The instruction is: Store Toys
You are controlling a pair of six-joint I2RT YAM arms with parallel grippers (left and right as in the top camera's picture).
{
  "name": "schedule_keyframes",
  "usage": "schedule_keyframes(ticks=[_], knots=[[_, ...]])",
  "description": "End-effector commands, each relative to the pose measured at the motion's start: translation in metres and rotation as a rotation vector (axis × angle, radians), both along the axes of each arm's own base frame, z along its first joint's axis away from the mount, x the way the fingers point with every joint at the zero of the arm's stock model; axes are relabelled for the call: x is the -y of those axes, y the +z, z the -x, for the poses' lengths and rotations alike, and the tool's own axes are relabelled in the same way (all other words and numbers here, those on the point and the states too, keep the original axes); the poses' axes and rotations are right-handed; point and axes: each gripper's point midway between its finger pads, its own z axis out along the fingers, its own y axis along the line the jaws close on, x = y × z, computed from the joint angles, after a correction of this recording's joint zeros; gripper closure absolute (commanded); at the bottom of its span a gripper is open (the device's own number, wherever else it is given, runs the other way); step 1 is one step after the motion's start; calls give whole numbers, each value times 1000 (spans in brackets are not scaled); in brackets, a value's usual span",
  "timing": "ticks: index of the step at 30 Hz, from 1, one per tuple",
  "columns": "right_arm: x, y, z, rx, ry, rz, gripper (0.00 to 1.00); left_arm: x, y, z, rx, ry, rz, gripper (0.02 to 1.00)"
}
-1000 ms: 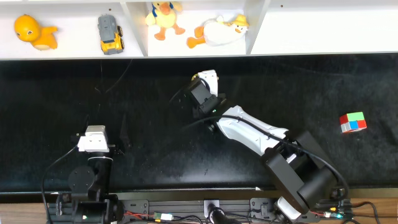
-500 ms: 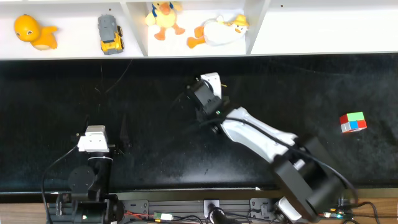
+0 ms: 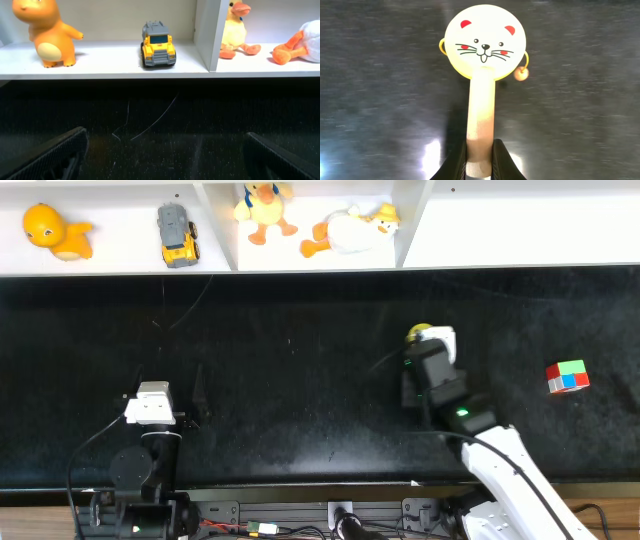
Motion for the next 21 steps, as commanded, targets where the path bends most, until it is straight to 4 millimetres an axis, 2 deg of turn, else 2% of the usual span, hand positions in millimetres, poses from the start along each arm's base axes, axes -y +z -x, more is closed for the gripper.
schedule_keyframes(ticks=[1, 5, 9, 11, 15, 21], knots=[[16, 28, -25, 39, 135, 73, 956, -2, 0, 0, 5, 9, -19, 20], [32, 61, -59, 92, 161, 127, 958, -2, 0, 0, 5, 9, -19, 20], [35, 90, -98, 153, 214, 166, 956, -2, 0, 0, 5, 9, -19, 20], [34, 98, -116, 176, 225, 172, 958, -2, 0, 0, 5, 9, -19, 20], [34, 99, -153, 210, 215, 173, 958, -2, 0, 0, 5, 9, -19, 20], [31, 80, -193, 220, 219, 135, 958, -2, 0, 0, 5, 9, -19, 20]])
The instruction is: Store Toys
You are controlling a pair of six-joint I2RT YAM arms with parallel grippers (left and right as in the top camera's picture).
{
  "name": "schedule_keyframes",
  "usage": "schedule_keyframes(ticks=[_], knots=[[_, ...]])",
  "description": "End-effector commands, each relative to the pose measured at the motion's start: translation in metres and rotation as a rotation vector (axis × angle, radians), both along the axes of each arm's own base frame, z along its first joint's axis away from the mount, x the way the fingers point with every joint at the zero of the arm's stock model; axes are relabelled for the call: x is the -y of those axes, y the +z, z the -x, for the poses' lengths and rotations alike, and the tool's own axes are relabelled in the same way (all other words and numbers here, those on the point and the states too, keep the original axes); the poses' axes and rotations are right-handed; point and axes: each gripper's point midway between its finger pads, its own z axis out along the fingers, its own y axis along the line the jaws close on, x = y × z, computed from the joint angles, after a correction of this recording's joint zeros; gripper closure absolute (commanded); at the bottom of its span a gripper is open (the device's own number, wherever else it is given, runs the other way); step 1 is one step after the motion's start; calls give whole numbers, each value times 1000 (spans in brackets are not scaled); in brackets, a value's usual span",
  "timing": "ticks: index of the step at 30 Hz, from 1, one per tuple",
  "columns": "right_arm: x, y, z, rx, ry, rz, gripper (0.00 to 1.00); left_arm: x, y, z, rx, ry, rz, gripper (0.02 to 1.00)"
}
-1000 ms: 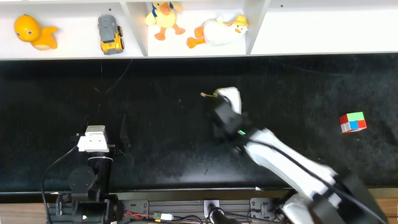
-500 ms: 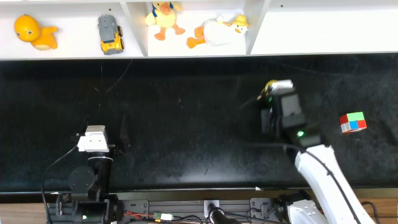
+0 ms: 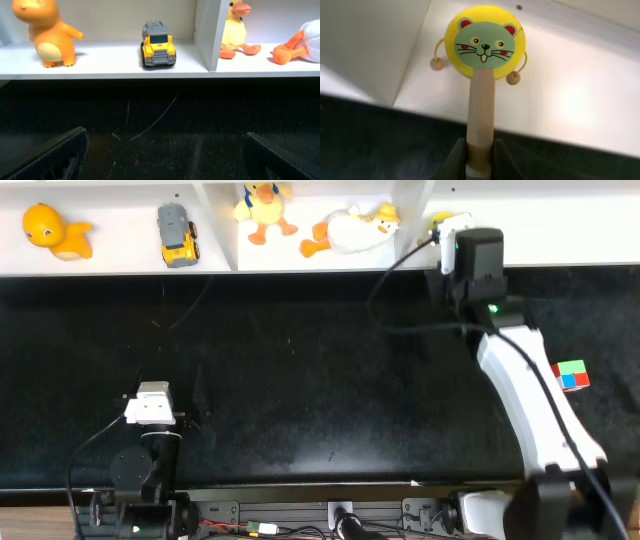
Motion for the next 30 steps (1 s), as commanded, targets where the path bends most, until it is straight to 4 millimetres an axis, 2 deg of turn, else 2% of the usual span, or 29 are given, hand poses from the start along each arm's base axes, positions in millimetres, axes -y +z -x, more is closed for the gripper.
schedule_keyframes(ticks=[1, 7, 15, 19, 22, 23, 25, 27, 29, 30], knots=[[0, -9, -24, -6, 18, -16, 958, -2, 0, 0, 5, 9, -19, 20], [1, -27, -47, -7, 19, -32, 956, -2, 0, 0, 4, 9, -19, 20], [2, -26, -66, 59, -1, -90, 952, -2, 0, 0, 5, 9, -19, 20], [3, -26, -66, 59, -8, -94, 796, -2, 0, 0, 5, 9, -19, 20], [3, -26, -66, 59, -16, -103, 814, -2, 0, 0, 5, 9, -19, 20], [3, -26, -66, 59, -27, -114, 853, -2, 0, 0, 5, 9, -19, 20], [3, -26, -66, 58, -26, -114, 847, -2, 0, 0, 5, 9, -19, 23], [3, -26, -66, 58, -27, -114, 814, -2, 0, 0, 5, 9, -19, 20], [3, -26, -66, 59, -26, -113, 700, -2, 0, 0, 5, 9, -19, 20], [3, -26, -66, 58, -26, -113, 693, -2, 0, 0, 5, 9, -19, 20]])
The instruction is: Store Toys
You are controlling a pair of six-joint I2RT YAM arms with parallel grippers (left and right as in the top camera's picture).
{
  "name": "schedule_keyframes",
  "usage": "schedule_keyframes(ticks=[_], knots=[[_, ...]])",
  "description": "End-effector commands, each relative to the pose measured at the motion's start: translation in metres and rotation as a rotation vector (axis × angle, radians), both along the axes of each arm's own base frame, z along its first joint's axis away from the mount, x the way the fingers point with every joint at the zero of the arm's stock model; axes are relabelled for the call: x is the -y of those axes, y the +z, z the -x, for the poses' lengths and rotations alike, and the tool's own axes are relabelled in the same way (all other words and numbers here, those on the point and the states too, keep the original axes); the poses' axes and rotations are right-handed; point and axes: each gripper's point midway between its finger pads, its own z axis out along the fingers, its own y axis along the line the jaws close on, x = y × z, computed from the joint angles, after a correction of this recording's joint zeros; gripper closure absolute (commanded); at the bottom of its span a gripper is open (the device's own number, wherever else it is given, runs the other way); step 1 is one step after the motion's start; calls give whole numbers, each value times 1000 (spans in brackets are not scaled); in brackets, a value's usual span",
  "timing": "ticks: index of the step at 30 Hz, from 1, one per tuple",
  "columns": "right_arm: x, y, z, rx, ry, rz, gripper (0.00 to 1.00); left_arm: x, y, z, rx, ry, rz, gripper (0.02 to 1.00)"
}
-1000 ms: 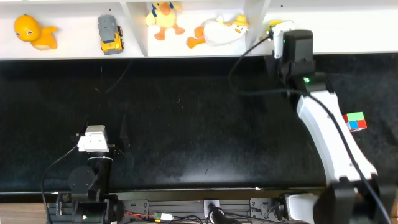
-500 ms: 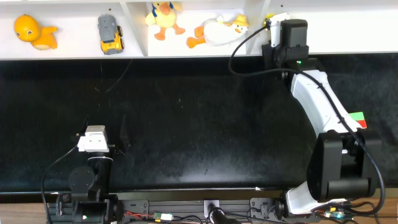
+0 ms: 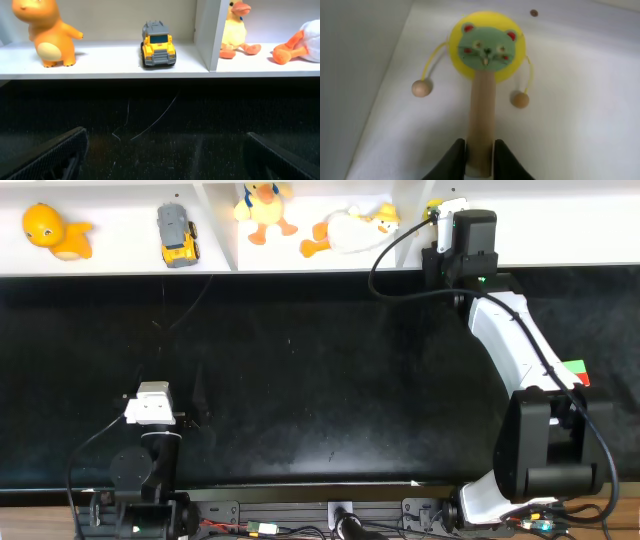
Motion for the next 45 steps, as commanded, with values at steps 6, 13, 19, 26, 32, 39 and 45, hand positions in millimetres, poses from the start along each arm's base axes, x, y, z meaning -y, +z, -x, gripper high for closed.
schedule_keyframes(ticks=[6, 13, 19, 26, 32, 39, 45], knots=[[2, 7, 0, -10, -11, -17, 411, -2, 0, 0, 5, 9, -19, 20], [30, 11, 49, -48, -101, 62, 1, -2, 0, 0, 4, 9, -19, 20], [66, 5, 141, -45, -203, 86, 5, -2, 0, 0, 5, 9, -19, 20], [71, -35, 236, -245, -225, 93, 5, -2, 0, 0, 5, 9, -19, 20], [68, -55, 265, -377, -215, 97, 5, -2, 0, 0, 5, 9, -19, 20], [33, -51, 247, -314, -85, -76, 7, -2, 0, 0, 5, 9, -19, 20], [33, -46, 235, -268, -81, -82, 5, -2, 0, 0, 4, 9, -19, 23]])
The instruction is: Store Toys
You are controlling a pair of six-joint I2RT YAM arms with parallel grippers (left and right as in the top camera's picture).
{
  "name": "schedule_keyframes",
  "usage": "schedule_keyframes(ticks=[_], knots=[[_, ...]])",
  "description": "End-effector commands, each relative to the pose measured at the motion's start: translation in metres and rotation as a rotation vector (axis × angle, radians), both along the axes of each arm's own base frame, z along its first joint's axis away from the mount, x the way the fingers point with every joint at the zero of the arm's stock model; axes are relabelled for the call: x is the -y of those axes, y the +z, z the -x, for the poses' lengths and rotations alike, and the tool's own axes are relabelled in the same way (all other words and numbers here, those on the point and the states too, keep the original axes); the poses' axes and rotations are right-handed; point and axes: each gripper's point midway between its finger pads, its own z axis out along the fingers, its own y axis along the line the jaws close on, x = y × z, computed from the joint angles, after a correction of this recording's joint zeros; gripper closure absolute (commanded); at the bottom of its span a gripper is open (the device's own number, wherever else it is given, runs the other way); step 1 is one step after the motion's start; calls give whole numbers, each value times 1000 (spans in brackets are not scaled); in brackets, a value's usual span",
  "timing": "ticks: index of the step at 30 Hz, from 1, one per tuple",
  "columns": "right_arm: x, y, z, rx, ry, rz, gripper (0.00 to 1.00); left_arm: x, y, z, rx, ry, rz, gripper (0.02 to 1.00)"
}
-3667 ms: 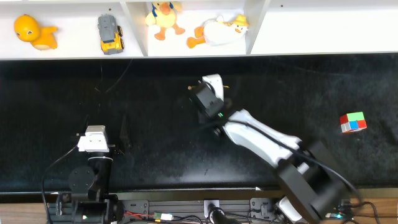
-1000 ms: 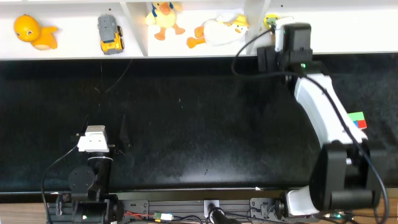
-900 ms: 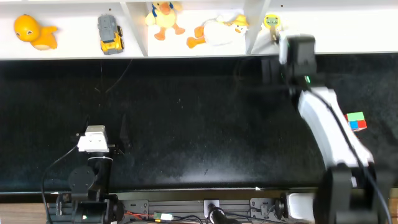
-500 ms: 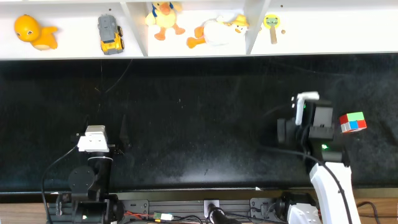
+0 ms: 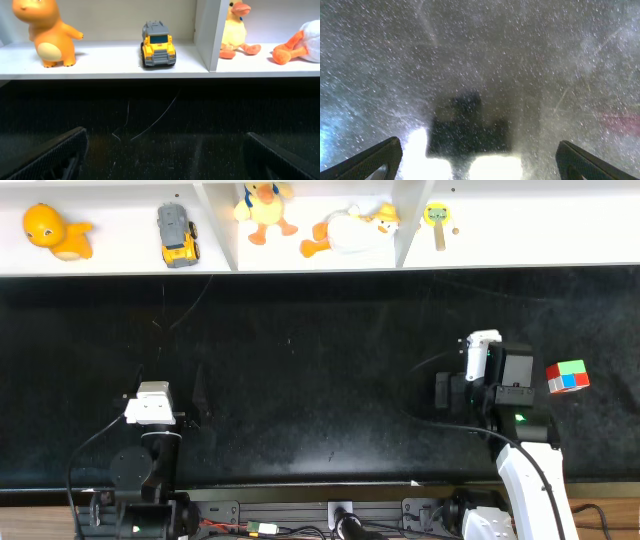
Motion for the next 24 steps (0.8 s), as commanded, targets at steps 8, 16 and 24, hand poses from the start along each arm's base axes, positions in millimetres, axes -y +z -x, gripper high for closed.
schedule_keyframes(ticks=[8, 16, 24], knots=[[69, 5, 13, -19, -193, 77, 56, -2, 0, 0, 5, 9, -19, 20], [147, 25, 50, -100, -178, 203, 211, -2, 0, 0, 5, 9, -19, 20], [185, 46, 54, -160, -154, 136, 156, -2, 0, 0, 5, 9, -19, 20]])
